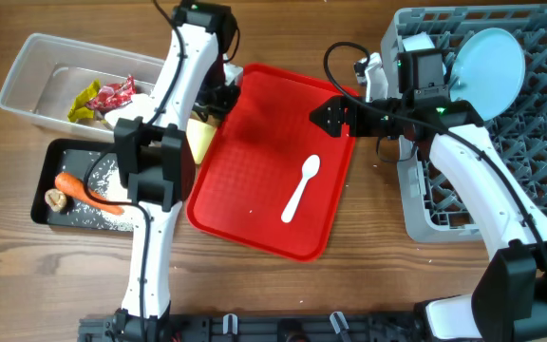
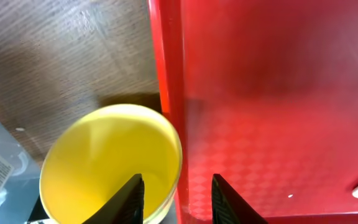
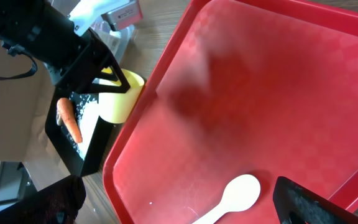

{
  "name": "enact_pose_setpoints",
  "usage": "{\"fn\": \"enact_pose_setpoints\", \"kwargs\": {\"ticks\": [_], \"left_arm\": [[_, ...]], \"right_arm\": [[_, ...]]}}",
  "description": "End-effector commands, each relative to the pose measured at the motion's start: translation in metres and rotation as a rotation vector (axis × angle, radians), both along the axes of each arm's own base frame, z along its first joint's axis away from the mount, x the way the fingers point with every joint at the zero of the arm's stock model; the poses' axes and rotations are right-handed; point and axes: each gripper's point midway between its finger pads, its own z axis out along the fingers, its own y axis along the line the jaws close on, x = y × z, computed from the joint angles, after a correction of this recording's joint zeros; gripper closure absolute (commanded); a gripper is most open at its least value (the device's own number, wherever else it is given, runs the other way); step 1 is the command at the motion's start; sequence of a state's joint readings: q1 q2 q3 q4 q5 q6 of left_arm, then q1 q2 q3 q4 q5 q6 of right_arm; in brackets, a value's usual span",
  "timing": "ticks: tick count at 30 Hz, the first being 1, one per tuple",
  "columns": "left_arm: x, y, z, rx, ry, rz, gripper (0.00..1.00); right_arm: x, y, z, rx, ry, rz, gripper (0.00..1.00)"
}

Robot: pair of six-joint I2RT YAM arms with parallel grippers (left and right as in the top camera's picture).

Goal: Sort waste into correct bins and load items into the dishwasher rack

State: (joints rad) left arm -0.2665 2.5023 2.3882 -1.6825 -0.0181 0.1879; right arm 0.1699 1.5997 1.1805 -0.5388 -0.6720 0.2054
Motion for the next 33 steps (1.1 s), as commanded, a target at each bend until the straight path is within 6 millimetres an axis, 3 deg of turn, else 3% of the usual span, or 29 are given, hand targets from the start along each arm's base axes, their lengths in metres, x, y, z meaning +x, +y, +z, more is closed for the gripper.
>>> {"fn": "enact_pose_setpoints", "kwargs": {"ticks": [1,3,5,8,9,10,13,18,21,23,26,28,30,33], "left_arm": [[-0.015,0.013,0.006,0.058,0.025,0.002,0.64],[-0.032,0.026,-0.009,0.127,0.098,-0.014,0.69],[-0.035,0.027,-0.012,0.131,0.112,-0.014,0.71],[-0.035,0.025,-0.006,0.127,0.096,-0.015,0.77],[-0.034,0.024,-0.002,0.125,0.087,-0.016,0.9],[-0.034,0.024,0.002,0.122,0.077,-0.017,0.96],[-0.032,0.023,0.018,0.11,0.034,-0.016,0.96],[-0.029,0.002,0.074,-0.004,-0.116,-0.011,0.96],[-0.015,-0.062,0.155,-0.477,-0.315,0.017,0.96],[-0.017,-0.084,0.198,-0.748,-0.342,0.021,0.96],[-0.022,-0.092,0.234,-1.08,-0.309,-0.025,0.96],[-0.028,-0.091,0.247,-1.224,-0.307,-0.078,0.96],[-0.041,-0.095,0.261,-1.364,-0.342,-0.207,0.96],[-0.054,-0.099,0.274,-1.463,-0.389,-0.312,0.96]], "right_arm": [[0.0,0.0,0.002,0.003,-0.001,-0.003,0.01],[0.0,0.0,0.002,0.002,-0.003,-0.002,0.01],[0.001,0.0,0.002,0.003,-0.005,-0.003,0.0],[0.001,0.0,0.002,0.003,-0.004,-0.003,0.0],[0.001,0.0,0.002,0.004,-0.004,-0.003,0.0],[0.001,0.0,0.002,0.004,-0.004,-0.003,0.0],[0.001,0.0,0.002,0.004,-0.006,-0.003,0.0],[-0.001,0.005,0.007,0.04,-0.004,0.019,0.0],[-0.006,0.025,0.032,0.184,-0.051,0.119,0.0],[-0.007,0.033,0.048,0.253,-0.101,0.179,0.0],[-0.005,0.036,0.055,0.272,-0.146,0.206,0.0],[-0.008,0.041,0.066,0.311,-0.198,0.263,0.0],[-0.017,0.051,0.098,0.428,-0.315,0.397,0.0],[-0.024,0.055,0.116,0.486,-0.401,0.486,0.0]]}}
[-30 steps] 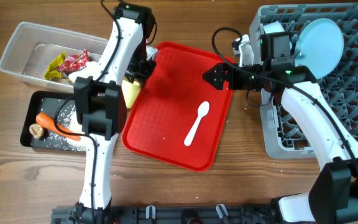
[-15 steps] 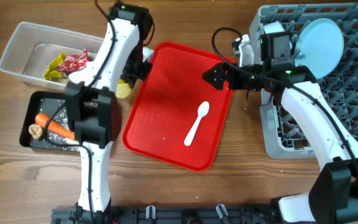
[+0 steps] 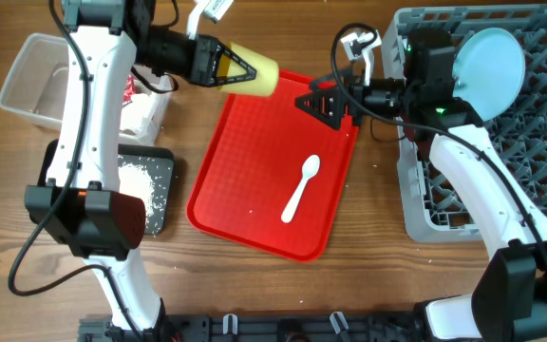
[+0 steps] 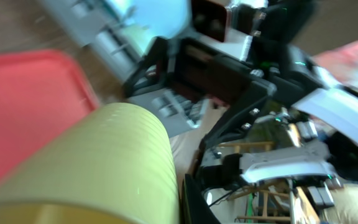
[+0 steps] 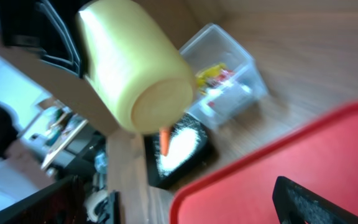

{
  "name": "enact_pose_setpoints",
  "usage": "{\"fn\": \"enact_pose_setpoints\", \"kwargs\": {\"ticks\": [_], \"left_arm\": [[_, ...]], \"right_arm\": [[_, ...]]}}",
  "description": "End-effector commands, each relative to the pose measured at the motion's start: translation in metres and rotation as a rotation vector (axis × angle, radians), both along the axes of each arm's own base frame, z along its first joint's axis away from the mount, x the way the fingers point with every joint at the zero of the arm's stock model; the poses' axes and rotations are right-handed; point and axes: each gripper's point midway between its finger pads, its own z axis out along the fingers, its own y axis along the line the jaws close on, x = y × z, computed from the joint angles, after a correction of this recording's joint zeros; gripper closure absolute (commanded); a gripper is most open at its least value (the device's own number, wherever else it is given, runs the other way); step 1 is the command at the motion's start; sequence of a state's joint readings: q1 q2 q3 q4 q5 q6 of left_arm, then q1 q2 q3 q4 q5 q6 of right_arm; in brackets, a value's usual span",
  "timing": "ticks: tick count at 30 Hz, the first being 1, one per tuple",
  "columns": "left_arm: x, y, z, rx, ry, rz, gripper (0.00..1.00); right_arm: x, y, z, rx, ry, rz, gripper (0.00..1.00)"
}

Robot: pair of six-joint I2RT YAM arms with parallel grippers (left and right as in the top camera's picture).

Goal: Sort waste into correct bins and load items into the dishwasher rack
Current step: 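Lift the yellow cup and carry it right toward the right gripper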

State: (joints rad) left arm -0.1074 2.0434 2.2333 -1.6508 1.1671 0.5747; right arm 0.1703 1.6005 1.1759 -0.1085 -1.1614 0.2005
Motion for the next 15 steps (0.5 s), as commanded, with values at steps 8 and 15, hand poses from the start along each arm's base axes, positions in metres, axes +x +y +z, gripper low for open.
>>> {"fn": "enact_pose_setpoints", "kwargs": {"ticks": [8,15], "left_arm": [[-0.02,-0.03,0.026,-0.206,-0.198,-0.162,0.96],[-0.026,-0.039,0.028,-0.222,-0.194,-0.187,0.96]], "right_arm": [[-0.02,0.007,0.047,0.134,-0.189,0.184,0.0],[-0.007,0.011,0.059,0.137,-0.252,0.126,0.03]]}}
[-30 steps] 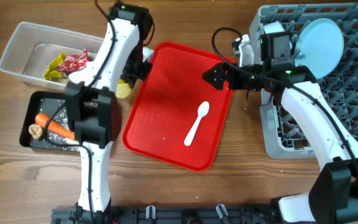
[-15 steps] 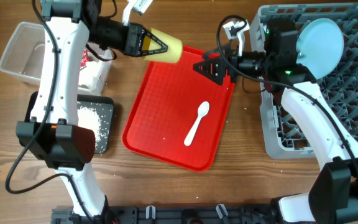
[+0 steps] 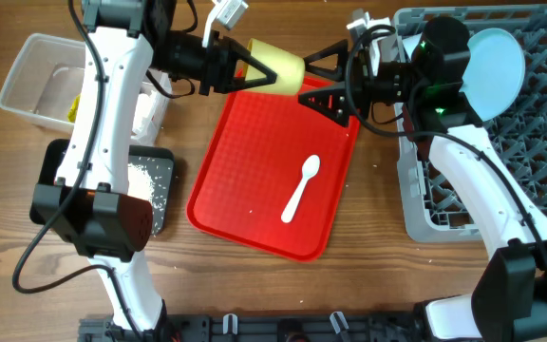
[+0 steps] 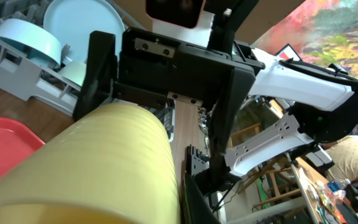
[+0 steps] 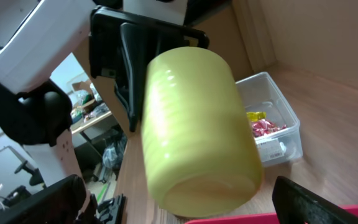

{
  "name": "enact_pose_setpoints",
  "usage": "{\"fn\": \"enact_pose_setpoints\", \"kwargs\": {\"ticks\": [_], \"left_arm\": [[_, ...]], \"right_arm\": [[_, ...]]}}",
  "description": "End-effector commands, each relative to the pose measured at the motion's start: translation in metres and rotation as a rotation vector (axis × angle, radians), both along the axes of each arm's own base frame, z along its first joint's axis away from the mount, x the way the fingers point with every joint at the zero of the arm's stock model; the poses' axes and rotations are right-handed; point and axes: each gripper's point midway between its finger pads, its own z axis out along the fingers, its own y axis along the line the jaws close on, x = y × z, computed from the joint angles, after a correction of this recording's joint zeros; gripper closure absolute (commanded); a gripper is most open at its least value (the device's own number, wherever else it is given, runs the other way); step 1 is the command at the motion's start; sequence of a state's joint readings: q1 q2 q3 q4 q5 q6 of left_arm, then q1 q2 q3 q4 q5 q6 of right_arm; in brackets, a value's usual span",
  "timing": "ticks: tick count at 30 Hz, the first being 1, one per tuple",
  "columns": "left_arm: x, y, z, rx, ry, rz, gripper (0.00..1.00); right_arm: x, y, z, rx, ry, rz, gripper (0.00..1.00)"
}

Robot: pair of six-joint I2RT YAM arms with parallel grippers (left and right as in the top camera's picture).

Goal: Sort waste into correct bins and load items into the dishwasher rack
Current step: 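Lift the yellow cup and carry it right toward the right gripper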

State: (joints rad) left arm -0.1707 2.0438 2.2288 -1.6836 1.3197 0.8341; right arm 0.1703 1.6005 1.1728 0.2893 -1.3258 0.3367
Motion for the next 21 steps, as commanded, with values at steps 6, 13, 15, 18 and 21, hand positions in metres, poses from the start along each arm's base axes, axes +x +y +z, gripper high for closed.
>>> {"fn": "enact_pose_setpoints", "kwargs": {"ticks": [6,13,15,18,21], "left_arm": [[-0.016,-0.024,0.007,-0.061,-0.003,-0.075,0.96],[-0.016,-0.025,0.007,-0.061,-0.003,-0.076,0.96],[-0.016,-0.025,0.007,-0.06,-0.003,-0.076,0.95],[-0.016,-0.025,0.007,-0.06,-0.001,-0.076,0.71],[-0.016,-0.025,0.007,-0.06,0.0,-0.076,0.62]], "right_arm": [[0.003,0.015,0.002,0.002,-0.027,-0.009,0.19],[0.002,0.015,0.003,0.003,-0.025,-0.005,0.58],[0.002,0.015,0.003,0.003,-0.024,-0.005,0.6],[0.003,0.013,0.003,0.003,-0.024,-0.007,0.6],[0.003,0.0,0.003,0.008,-0.024,0.006,0.6]]}}
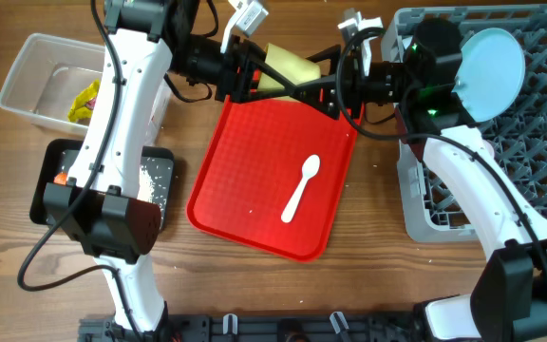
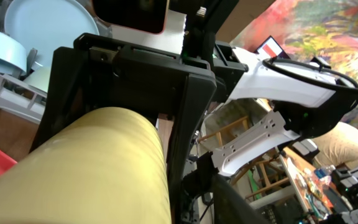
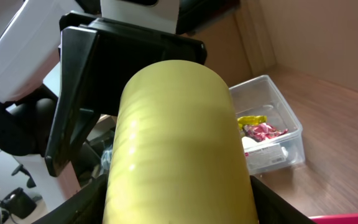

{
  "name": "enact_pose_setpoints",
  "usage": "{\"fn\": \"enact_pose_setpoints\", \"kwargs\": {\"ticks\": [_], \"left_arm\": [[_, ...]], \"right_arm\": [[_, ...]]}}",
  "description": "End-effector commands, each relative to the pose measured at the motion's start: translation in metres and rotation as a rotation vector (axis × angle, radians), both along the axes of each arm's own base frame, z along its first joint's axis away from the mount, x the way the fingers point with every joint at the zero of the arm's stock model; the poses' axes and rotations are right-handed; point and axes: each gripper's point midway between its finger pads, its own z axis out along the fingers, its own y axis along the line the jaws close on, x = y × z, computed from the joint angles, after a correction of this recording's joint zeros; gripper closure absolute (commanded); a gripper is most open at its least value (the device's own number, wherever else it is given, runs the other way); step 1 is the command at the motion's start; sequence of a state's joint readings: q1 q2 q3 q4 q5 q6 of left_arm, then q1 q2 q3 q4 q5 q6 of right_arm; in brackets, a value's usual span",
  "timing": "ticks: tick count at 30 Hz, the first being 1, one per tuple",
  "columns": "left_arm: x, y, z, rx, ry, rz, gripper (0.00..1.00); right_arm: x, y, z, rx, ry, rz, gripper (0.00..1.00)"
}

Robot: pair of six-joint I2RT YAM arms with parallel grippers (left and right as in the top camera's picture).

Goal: Sort waste into correct bins and load items into the dishwasher rack
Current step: 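Lift the yellow cup and carry it right toward the right gripper, then hand the yellow cup from the left gripper to the right gripper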

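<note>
A yellow cup (image 1: pixel 288 65) lies on its side in the air over the far edge of the red tray (image 1: pixel 245 180). My left gripper (image 1: pixel 259 68) is shut on it from the left. My right gripper (image 1: pixel 323 81) reaches in from the right, its fingers pressed against both sides of the cup (image 3: pixel 179 143). In the left wrist view the cup (image 2: pixel 86 168) fills the lower left, with the right arm close behind it. A white spoon (image 1: pixel 301 187) lies on the tray. The grey dishwasher rack (image 1: pixel 520 142) holds a pale blue plate (image 1: pixel 487 62).
A clear bin (image 1: pixel 27 62) with wrappers (image 1: pixel 85 100) stands at the far left. A black tray (image 1: pixel 65 204) with white crumbs and a bit of carrot (image 1: pixel 60 178) sits in front of it, partly under the left arm.
The cup and my left gripper have moved a little further right. My right gripper's fingers, which stood open short of the cup, are now closed against its sides.
My left gripper was over the upright cup beside the tray's left edge. Then it held the cup on its side above the tray's far left corner. It then had the cup nearer the open right gripper, which now grips it too.
</note>
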State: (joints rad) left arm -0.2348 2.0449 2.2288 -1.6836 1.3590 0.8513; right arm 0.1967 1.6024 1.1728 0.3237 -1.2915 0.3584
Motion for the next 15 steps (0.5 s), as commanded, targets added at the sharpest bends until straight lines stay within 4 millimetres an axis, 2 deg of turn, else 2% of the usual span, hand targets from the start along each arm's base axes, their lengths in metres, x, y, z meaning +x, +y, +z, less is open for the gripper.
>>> {"fn": "enact_pose_setpoints", "kwargs": {"ticks": [1,7,11,15], "left_arm": [[0.0,-0.002,0.001,-0.018,0.008,-0.005,0.62],[0.006,0.006,0.001,-0.017,0.016,0.021,0.66],[0.025,0.034,0.001,-0.015,0.03,0.106,0.67],[0.039,0.059,0.0,-0.012,0.032,0.174,0.67]], "right_arm": [[0.003,-0.011,0.001,0.005,-0.015,0.015,0.61],[0.001,-0.019,0.001,0.008,-0.019,0.03,0.6],[0.009,-0.038,-0.001,0.008,0.002,-0.006,0.6],[0.013,-0.046,-0.004,0.004,0.023,-0.028,0.6]]}}
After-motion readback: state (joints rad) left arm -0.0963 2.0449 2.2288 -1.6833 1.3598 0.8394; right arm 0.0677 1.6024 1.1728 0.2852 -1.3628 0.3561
